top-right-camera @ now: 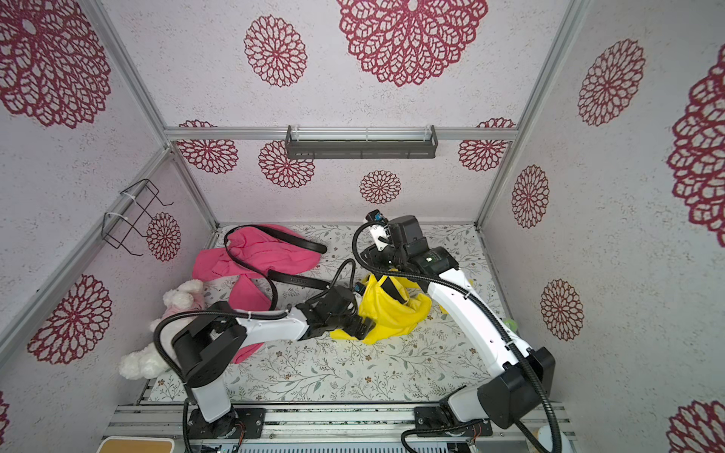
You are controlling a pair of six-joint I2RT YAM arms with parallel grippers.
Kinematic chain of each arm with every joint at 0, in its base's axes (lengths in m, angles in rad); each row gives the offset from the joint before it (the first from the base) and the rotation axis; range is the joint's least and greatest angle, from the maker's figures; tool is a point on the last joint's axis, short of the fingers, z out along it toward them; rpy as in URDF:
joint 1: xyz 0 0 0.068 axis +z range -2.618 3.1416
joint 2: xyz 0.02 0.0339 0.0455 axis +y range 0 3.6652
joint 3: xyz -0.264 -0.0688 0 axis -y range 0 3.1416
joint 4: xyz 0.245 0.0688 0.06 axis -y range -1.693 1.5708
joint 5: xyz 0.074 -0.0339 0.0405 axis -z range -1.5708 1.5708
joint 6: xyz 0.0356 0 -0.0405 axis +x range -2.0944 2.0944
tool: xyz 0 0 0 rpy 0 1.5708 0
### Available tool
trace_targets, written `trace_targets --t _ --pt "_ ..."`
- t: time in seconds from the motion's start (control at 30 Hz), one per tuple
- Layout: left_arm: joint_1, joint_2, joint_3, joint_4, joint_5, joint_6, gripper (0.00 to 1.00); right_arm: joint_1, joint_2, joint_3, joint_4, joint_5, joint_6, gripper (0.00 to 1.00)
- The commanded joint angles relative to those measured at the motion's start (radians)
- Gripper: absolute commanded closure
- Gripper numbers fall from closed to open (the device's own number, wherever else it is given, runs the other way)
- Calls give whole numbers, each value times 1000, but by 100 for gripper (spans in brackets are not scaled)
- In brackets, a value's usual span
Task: Remove the belt from the trousers
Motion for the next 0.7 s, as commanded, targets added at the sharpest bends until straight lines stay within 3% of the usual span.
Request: trace_targets --t 0.0,0.2,0.23,0.3,0.4,0.67 --pt "9 -107 -103 36 -35 -88 3 50 -26 -82 164 -36 71 100" --pt "46 -228 -208 92 25 -120 3 117 11 -183 302 -94 116 100" --pt "53 -248 -222 90 27 -127 3 120 18 -184 314 -105 120 96" --pt "63 -301 -251 68 15 -135 3 124 33 -174 318 -130 120 74" --pt "68 -379 -290 32 -19 -138 3 125 22 -165 307 -118 101 49" --pt "99 -592 -343 -60 -124 -117 3 121 -94 -147 144 -48 21 19"
